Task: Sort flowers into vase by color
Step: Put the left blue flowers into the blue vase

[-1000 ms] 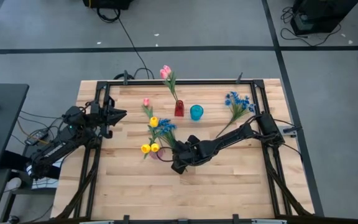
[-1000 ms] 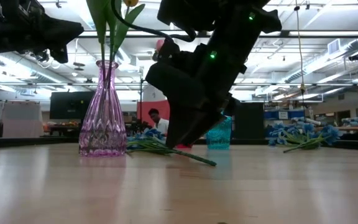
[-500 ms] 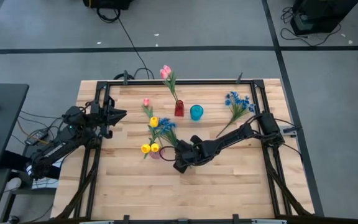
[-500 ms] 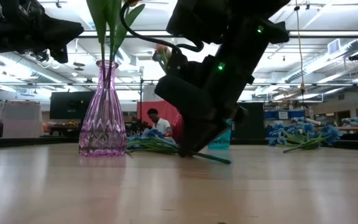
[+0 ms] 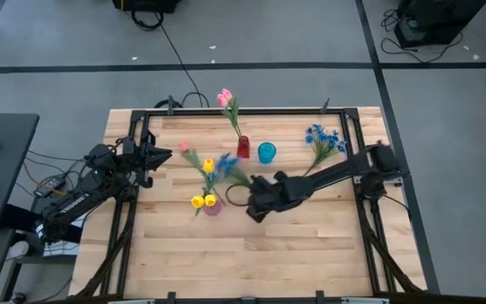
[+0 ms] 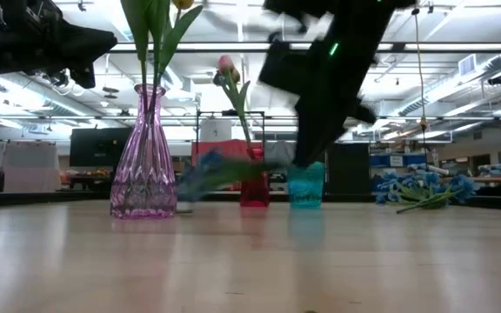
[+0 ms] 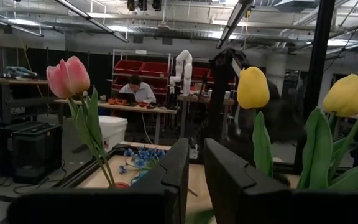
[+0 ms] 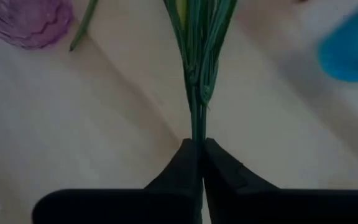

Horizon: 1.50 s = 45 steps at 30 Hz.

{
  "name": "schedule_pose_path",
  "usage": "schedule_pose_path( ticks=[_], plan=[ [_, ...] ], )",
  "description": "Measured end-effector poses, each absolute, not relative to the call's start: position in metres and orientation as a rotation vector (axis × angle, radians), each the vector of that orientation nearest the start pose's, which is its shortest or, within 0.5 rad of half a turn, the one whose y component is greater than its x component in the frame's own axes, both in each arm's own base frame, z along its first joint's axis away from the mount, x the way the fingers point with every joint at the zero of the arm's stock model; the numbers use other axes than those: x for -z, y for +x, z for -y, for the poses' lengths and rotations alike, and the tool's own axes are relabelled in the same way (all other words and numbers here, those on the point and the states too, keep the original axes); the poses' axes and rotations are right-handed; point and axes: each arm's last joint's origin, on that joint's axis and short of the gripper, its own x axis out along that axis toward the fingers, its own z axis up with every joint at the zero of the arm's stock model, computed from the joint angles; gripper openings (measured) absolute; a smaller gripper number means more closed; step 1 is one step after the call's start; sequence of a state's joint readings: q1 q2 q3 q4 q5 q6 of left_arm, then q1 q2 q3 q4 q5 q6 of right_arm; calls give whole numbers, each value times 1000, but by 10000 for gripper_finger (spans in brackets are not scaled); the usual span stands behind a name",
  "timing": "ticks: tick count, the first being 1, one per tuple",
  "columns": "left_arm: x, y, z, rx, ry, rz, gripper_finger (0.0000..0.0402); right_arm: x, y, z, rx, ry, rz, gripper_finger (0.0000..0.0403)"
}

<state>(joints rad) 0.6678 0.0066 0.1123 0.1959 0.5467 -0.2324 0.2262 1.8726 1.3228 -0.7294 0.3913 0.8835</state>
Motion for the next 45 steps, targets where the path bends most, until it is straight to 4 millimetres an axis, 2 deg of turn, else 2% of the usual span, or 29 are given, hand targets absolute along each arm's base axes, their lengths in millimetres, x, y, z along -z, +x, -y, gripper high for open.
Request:
schedule_pose_path(
  ticks=[3, 8, 12, 15, 20, 24, 31, 36, 39, 42, 45],
  plan=[
    [-218, 73, -39, -92, -52, 259, 54, -219, 338, -72, 670, 360, -1032, 16],
    [-218, 73, -39, -93, -46, 256, 54, -273, 299, -74, 715, 335, -894, 24],
    [-218, 73, -39, -93, -47, 256, 54, -301, 277, -70, 737, 325, -788, 22],
    [-218, 73, -39, -93, -47, 256, 54, -311, 269, -65, 792, 288, -693, 21],
    [-218, 74, -39, -93, -47, 255, 54, -297, 264, -54, 896, 201, -556, 23],
    [-218, 73, -39, -93, -46, 256, 54, -267, 266, -40, 939, 202, -479, 22],
    [-218, 73, -39, -95, -39, 260, 54, -216, 274, -2, 771, 328, -335, 22],
    [-218, 73, -39, -99, -17, 260, 54, -214, 270, 19, 660, 268, -78, 22],
    [-218, 73, -39, -99, -14, 259, 54, -215, 261, 28, 664, 202, 89, 21],
    [-218, 73, -39, -100, -14, 259, 54, -205, 253, 37, 698, 176, 148, 22],
    [-218, 73, -39, -100, -14, 259, 54, -193, 254, 44, 721, 173, 149, 22]
  ],
)
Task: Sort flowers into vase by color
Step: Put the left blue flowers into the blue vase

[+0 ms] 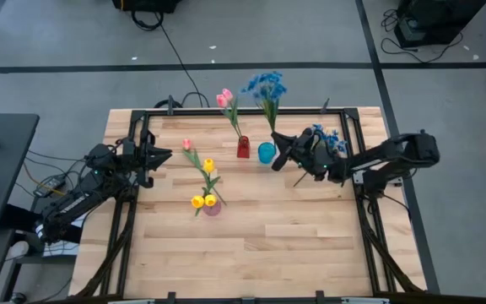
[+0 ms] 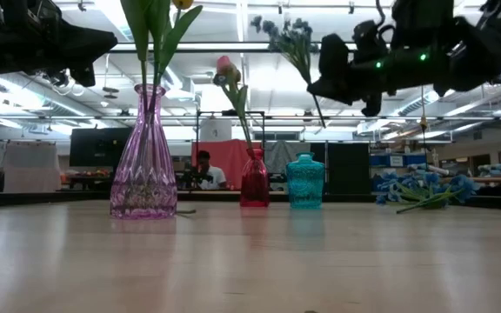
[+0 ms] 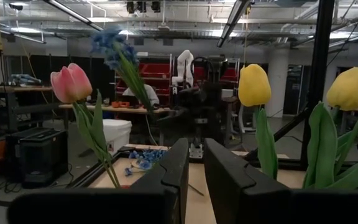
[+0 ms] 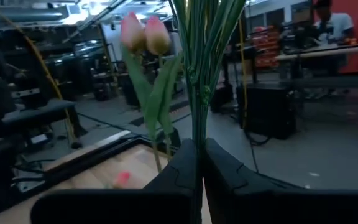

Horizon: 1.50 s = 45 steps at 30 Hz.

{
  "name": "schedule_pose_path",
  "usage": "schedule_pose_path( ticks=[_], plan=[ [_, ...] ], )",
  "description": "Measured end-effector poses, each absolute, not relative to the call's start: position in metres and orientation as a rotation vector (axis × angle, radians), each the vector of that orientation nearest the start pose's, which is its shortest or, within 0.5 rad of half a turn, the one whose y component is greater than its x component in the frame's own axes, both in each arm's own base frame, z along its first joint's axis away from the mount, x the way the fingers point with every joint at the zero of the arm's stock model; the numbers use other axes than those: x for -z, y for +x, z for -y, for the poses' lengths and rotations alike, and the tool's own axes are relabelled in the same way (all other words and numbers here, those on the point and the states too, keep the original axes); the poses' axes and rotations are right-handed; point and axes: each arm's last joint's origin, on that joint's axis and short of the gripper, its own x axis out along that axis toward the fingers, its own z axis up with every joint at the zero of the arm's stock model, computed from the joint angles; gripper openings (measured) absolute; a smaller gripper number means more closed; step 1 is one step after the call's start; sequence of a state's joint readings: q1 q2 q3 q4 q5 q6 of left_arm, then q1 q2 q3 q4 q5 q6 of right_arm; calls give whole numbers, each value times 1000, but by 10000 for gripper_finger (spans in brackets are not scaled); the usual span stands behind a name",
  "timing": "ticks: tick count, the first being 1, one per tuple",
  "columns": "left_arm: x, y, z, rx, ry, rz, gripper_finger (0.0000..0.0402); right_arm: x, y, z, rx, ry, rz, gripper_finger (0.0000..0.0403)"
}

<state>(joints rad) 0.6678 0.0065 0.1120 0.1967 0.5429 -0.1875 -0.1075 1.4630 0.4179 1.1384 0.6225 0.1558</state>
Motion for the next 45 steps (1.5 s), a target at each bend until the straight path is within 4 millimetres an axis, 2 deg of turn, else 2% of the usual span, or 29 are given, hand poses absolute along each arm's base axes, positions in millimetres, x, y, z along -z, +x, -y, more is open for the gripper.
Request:
schedule_pose_path(
  ticks=[7, 15, 22, 29, 36, 45],
  plan=[
    [-218, 73, -39, -116, -16, 262, 54, -177, 275, 58, 698, 95, 220, 22],
    [-218, 74, -39, -118, -18, 255, 54, -152, 296, 68, 731, 20, 171, 22],
    [-216, 74, -40, -118, -24, 245, 54, -147, 293, 59, 786, -34, 141, 21],
    [-216, 74, -40, -119, -27, 240, 54, -158, 293, 52, 768, -70, 188, 21],
    [-216, 74, -40, -119, -29, 237, 54, -158, 291, 58, 834, -105, 157, 21],
    [-216, 74, -40, -119, -29, 238, 54, -145, 292, 65, 836, -64, 44, 22]
  ],
)
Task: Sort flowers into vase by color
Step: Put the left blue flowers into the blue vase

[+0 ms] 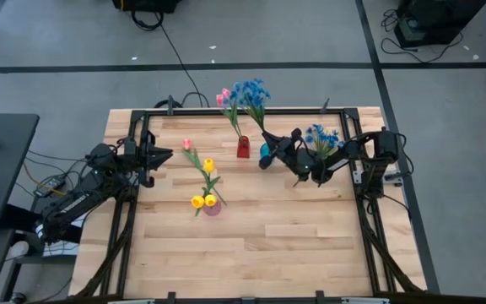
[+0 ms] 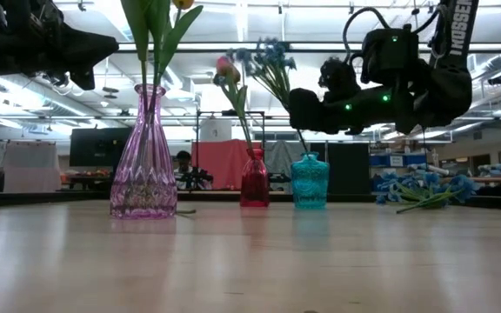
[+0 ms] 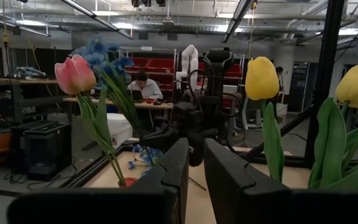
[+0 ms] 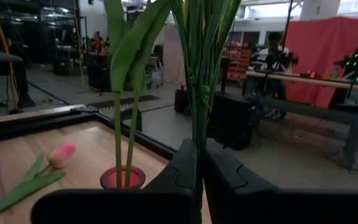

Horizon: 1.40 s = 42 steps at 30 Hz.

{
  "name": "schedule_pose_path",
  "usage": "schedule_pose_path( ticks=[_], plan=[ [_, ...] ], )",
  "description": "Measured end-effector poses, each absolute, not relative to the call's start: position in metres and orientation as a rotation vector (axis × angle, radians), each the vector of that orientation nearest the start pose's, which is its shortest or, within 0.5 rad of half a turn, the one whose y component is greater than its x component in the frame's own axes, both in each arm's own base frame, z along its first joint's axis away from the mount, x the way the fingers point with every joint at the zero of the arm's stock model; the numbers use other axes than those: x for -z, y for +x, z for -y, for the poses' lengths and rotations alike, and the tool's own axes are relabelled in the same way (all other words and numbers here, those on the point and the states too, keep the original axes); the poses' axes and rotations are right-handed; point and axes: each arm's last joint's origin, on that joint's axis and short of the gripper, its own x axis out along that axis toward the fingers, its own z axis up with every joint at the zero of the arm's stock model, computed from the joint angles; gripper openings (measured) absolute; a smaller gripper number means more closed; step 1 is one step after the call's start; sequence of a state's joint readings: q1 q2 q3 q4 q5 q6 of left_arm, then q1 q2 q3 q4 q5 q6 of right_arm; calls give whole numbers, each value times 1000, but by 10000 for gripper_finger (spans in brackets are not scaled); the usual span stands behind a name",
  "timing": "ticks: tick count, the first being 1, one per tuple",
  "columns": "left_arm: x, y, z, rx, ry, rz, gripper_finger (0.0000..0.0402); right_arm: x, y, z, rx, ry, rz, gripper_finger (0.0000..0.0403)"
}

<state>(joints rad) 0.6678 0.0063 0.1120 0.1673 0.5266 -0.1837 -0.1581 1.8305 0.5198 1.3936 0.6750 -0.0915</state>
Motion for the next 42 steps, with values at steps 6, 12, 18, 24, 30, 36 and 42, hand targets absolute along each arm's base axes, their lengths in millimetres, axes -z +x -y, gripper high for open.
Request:
schedule_pose_path(
  ticks=[6, 12, 18, 24, 30, 36, 42],
  plan=[
    [-216, 74, -40, -119, -30, 236, 54, -141, 294, 59, 802, -65, 13, 25],
    [-215, 74, -40, -119, -32, 233, 54, -140, 295, 48, 789, -64, 3, 50],
    [-215, 74, -40, -119, -33, 232, 54, -140, 296, 36, 827, -59, 1, 78],
    [-215, 74, -40, -119, -35, 229, 54, -140, 295, 24, 861, -64, -9, 116],
    [-214, 74, -40, -120, -37, 225, 54, -150, 291, 8, 851, -74, -68, 162],
    [-214, 74, -40, -120, -37, 226, 54, -159, 266, 11, 851, 181, -251, 179],
    [-215, 74, -40, -119, -35, 229, 54, -167, 235, 14, 891, 516, -365, 159]
  ],
)
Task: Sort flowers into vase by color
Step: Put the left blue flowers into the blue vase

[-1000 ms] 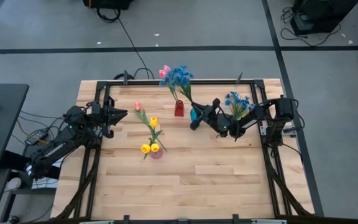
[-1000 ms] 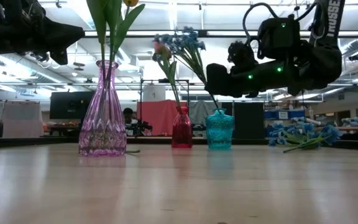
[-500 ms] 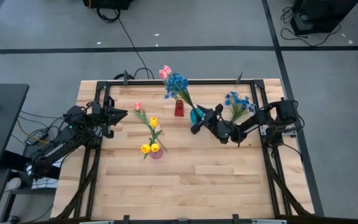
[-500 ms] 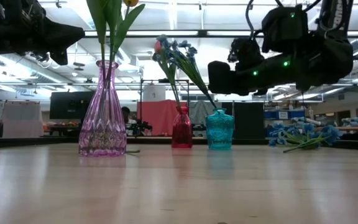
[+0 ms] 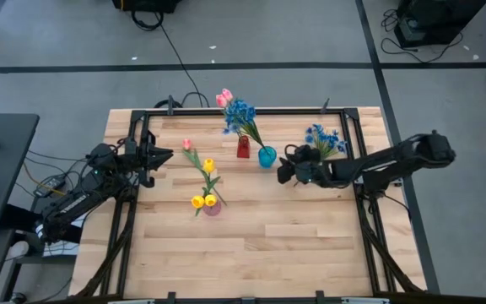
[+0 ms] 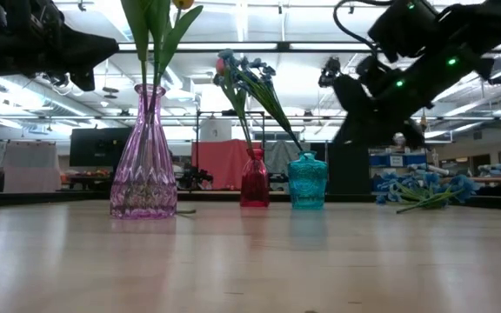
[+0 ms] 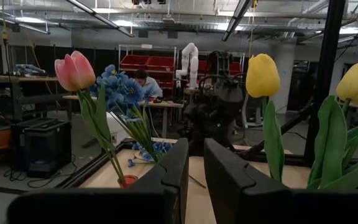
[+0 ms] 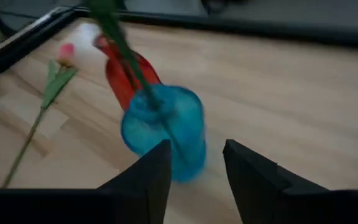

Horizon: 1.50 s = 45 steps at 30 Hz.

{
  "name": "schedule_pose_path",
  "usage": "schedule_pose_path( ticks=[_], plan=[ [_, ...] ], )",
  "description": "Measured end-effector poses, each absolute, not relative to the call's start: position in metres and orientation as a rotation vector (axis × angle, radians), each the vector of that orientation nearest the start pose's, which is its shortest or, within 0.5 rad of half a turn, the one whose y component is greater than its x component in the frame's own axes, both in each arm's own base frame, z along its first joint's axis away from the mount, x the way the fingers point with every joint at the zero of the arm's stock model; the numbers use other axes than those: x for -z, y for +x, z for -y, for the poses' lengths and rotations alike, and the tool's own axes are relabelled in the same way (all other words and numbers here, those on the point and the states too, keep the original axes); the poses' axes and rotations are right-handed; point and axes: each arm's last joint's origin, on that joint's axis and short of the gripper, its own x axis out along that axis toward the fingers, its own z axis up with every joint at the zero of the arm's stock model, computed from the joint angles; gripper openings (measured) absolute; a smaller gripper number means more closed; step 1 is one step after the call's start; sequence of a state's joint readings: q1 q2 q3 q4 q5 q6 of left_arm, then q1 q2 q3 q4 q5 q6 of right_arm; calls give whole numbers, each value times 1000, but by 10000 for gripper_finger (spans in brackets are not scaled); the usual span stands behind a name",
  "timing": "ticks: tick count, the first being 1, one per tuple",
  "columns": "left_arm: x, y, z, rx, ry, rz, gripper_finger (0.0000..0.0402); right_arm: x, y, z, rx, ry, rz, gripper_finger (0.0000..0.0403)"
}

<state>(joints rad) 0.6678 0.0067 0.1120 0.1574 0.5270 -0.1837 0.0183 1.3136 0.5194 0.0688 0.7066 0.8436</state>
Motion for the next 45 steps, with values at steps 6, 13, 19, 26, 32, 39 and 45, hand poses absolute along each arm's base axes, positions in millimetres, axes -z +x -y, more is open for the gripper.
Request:
schedule_pose_path(
  ticks=[6, 13, 19, 26, 32, 39, 45],
  plan=[
    [-215, 74, -40, -120, -34, 231, 54, -170, 219, 17, 1013, 686, -597, 129],
    [-216, 74, -40, -134, -32, 238, 54, -190, 257, 20, 918, 485, -712, 122],
    [-215, 74, -40, -136, -33, 237, 54, -221, 289, 24, 833, 262, -657, 151],
    [-215, 74, -40, -136, -33, 237, 54, -227, 306, 40, 770, 157, -638, 241],
    [-216, 74, -40, -137, -32, 239, 54, -214, 319, 61, 731, 125, -640, 298],
    [-215, 74, -41, -143, -17, 233, 54, -210, 328, 77, 741, 83, -574, 268],
    [-215, 74, -41, -145, -17, 232, 54, -215, 327, 79, 748, 90, -545, 187]
  ],
)
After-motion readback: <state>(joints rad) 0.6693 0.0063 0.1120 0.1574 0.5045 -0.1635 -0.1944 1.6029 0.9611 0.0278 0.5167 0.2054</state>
